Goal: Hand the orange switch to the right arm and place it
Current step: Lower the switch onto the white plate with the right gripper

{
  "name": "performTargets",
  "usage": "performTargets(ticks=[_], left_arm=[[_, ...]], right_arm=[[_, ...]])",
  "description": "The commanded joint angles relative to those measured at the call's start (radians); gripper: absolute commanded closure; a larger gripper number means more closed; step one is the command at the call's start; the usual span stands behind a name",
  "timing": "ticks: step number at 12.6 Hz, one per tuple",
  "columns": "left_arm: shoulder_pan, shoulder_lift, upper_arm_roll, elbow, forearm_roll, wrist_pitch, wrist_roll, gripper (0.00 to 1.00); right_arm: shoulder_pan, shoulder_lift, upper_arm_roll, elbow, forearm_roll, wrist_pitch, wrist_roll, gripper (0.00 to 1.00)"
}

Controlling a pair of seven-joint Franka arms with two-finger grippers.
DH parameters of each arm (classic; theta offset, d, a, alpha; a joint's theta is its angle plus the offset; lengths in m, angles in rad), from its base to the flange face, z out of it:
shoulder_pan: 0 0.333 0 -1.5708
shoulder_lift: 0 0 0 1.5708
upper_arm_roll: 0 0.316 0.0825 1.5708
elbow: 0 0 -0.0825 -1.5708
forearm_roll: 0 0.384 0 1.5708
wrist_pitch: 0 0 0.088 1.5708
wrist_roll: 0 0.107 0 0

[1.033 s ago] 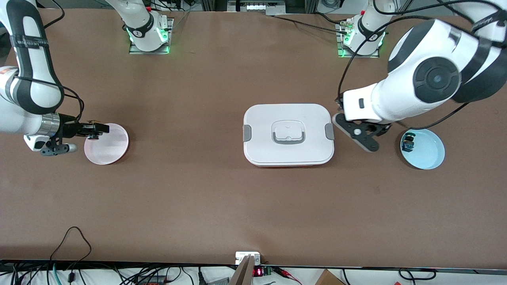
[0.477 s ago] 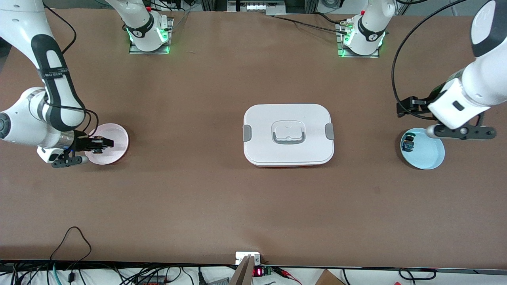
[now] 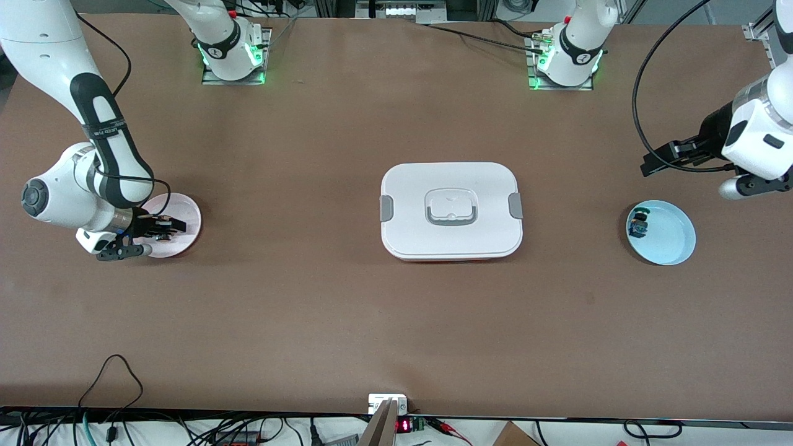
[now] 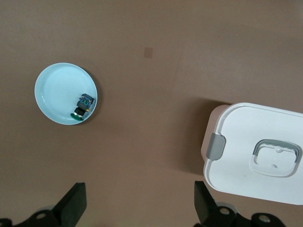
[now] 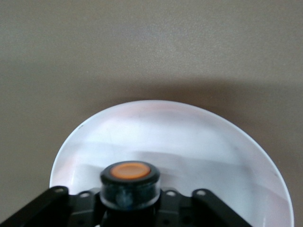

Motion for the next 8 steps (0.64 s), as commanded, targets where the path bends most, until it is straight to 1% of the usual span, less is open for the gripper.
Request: performTargets(ticks=[1,2,4,6,8], left_arm=[[-0.010,-0.074,0.009,-0.111,-0.008,0.086,-0.006,0.00],[-0.013,-0.081,0.010,-0.136,-0.007,0.144,0.013,0.00],[-0.016,-0.074,0.022,-0.141,0.024,0.186,0.104,0.00],[-0.022,-0.108,0.033,-0.171,0.045,0.166,0.108,0.00],[-0.017,-0.110,0.030,-0.187,0.046,0.137,0.117,0.00]], right_arm=[[-0.004,-0.011,0.006,-0.016,-0.009,0.029,-0.007,0.01],[-0.004,-0.012,0.006,-0.011,-0.007,0.026,-0.006,0.00],[0.002,-0.027,0.008,-0.004,-0.005,0.016,0.002,0.00],[0.007,-0.064,0.008,-0.004,-0.005,0.015,0.003,0.00],[0.024,-0.115,0.008,-0.001,-0.011,-0.005,0.003,0.00]])
